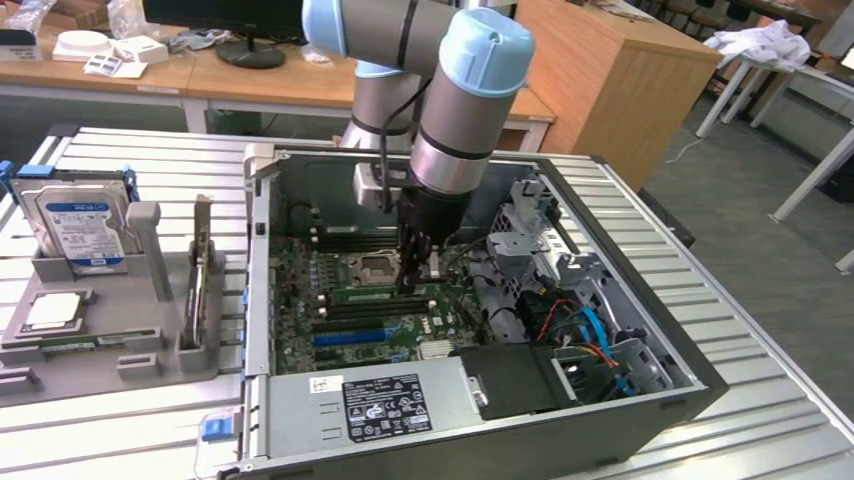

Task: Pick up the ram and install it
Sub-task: 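Insert the ram into the slot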

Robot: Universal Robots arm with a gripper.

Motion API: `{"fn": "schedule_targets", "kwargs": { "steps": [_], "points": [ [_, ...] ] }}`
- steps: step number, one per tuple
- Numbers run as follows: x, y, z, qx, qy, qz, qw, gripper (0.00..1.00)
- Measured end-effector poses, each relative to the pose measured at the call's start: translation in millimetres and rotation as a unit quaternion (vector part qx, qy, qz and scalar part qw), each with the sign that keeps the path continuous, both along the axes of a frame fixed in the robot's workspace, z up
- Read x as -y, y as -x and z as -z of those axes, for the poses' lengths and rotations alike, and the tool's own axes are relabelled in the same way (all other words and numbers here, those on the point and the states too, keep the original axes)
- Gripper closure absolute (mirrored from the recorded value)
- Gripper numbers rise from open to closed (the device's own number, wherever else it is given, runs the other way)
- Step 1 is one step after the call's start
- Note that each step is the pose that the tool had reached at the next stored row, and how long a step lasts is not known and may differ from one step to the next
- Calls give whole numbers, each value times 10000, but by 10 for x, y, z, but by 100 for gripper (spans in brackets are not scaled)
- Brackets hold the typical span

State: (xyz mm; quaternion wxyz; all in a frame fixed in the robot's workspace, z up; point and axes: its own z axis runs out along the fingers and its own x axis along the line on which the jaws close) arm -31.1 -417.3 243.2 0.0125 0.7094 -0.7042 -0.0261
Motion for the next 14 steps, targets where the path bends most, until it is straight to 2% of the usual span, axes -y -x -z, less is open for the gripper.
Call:
{"fn": "schedule_targets", "kwargs": {
  "steps": [4,8,14],
  "points": [
    [-7,22,11,0,0,0,10000,88],
    [-9,24,63,1,-1,1,10000,88],
    [-10,24,72,4,-4,44,10000,88]
  ]
}}
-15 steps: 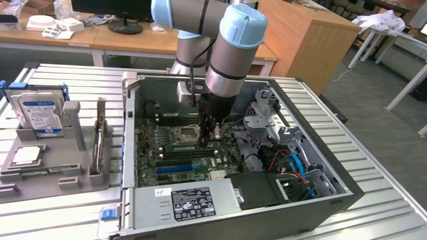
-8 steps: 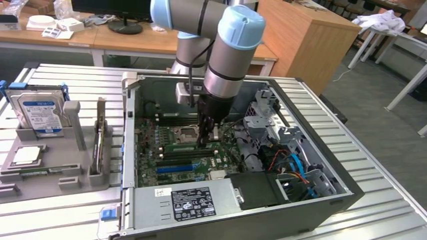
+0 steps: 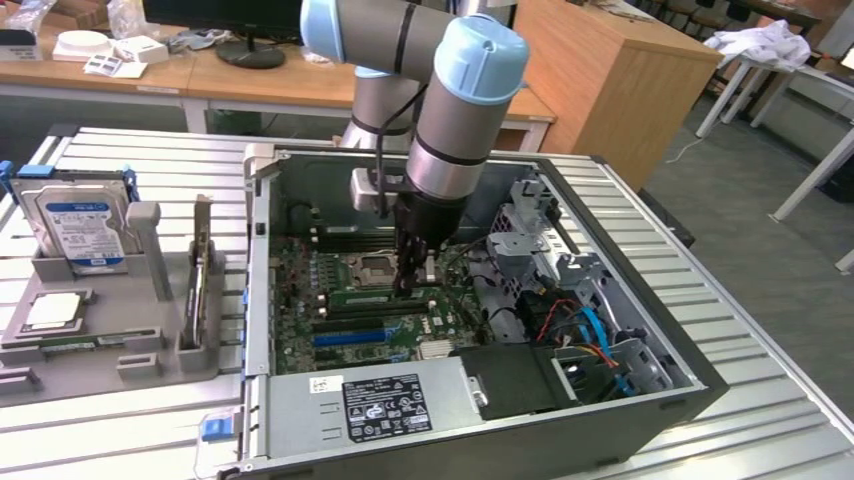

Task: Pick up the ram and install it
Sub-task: 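Insert the ram into the slot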

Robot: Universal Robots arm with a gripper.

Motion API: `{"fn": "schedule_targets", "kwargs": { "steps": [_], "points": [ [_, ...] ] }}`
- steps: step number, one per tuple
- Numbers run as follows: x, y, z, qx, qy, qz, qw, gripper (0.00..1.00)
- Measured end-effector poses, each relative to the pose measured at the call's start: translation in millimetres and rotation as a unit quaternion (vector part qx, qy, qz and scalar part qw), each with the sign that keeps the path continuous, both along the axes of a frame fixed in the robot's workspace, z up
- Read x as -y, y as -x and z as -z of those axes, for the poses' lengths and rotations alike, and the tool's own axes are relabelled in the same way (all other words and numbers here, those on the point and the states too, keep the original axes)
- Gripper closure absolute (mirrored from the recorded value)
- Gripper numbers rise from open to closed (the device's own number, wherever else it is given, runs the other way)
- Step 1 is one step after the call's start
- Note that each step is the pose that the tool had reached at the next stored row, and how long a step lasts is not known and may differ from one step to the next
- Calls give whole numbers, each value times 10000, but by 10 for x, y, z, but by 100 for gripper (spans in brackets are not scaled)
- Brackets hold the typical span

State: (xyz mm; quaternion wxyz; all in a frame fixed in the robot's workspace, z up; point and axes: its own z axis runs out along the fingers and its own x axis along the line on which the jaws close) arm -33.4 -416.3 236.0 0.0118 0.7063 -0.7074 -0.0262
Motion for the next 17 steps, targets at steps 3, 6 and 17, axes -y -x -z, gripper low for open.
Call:
{"fn": "schedule_targets", "kwargs": {
  "steps": [3,6,17],
  "points": [
    [0,0,0,0,0,8,10000,88],
    [0,0,1,0,-1,8,10000,88],
    [0,0,34,2,-2,8,10000,88]
  ]
}}
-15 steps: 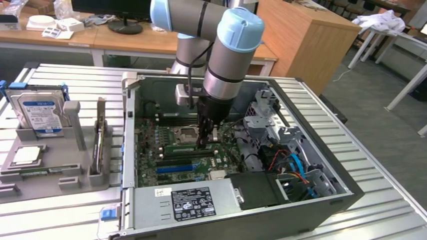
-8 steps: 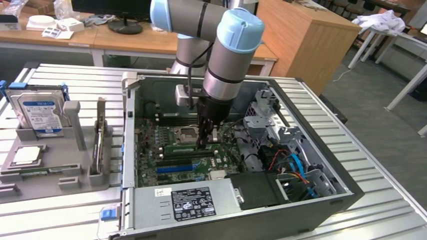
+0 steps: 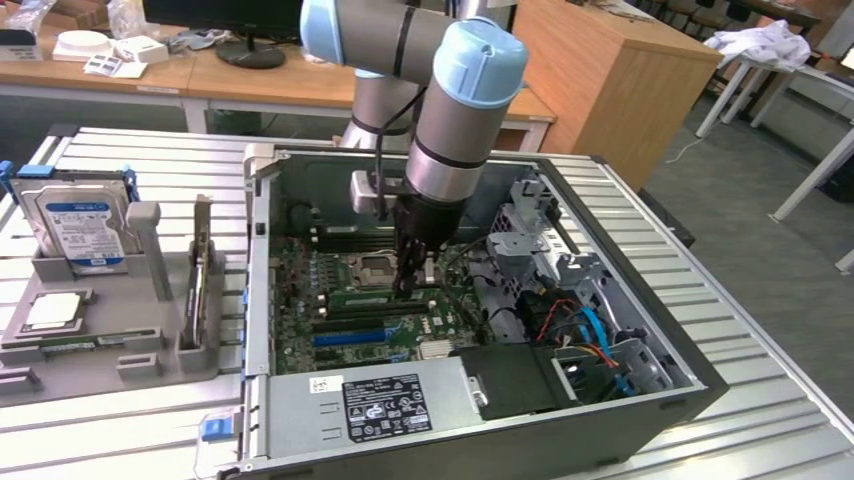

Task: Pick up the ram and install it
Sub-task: 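Insert the ram into the slot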

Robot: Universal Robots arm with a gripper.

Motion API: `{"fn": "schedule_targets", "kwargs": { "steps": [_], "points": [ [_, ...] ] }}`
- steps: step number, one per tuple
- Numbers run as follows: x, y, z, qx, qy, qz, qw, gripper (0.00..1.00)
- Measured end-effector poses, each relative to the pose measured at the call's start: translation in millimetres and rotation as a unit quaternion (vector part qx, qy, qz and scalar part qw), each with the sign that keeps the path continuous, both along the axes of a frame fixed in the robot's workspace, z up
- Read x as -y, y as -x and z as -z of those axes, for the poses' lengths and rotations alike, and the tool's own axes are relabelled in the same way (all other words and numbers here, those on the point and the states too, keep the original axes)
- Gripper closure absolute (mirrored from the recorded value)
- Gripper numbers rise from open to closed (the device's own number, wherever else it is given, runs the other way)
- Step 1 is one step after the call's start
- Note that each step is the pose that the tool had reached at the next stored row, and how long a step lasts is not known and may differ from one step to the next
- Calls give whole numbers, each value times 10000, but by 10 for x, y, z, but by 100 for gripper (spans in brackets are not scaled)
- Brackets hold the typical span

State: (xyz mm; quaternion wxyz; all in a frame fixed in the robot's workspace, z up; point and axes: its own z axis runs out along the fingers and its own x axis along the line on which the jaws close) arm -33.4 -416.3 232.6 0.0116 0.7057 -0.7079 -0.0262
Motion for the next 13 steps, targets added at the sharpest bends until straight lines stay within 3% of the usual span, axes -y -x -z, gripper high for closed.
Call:
{"fn": "schedule_targets", "kwargs": {
  "steps": [13],
  "points": [
    [0,1,34,1,1,0,10000,88]
  ]
}}
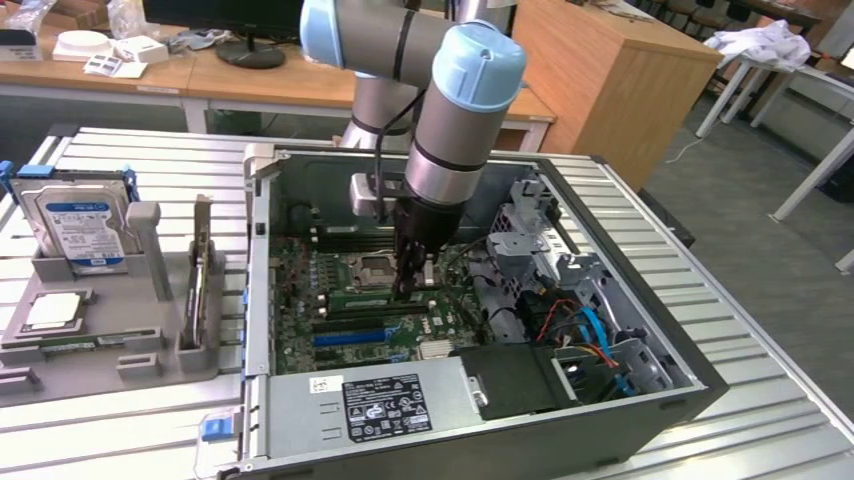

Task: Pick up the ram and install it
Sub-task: 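Insert the ram into the slot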

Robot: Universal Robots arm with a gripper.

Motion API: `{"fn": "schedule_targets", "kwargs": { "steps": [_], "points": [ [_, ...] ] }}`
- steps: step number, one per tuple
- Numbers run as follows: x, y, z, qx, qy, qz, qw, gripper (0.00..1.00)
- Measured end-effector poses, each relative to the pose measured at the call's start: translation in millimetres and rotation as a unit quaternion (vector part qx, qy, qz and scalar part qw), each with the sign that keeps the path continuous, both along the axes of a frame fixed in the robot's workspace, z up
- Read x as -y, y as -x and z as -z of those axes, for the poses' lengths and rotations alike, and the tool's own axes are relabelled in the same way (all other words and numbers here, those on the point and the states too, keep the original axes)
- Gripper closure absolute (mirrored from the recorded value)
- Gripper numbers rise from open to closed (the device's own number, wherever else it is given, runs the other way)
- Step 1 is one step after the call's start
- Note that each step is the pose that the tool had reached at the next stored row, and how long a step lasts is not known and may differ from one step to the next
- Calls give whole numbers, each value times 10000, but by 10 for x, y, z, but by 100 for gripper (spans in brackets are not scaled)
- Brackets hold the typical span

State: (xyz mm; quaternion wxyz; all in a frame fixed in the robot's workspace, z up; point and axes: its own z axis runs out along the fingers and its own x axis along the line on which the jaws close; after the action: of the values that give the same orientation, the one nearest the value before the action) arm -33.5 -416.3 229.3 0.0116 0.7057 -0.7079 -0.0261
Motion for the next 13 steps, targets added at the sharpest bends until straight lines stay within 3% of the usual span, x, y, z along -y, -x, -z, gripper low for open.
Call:
{"fn": "schedule_targets", "kwargs": {
  "steps": [13],
  "points": [
    [0,0,35,0,-1,0,10000,88]
  ]
}}
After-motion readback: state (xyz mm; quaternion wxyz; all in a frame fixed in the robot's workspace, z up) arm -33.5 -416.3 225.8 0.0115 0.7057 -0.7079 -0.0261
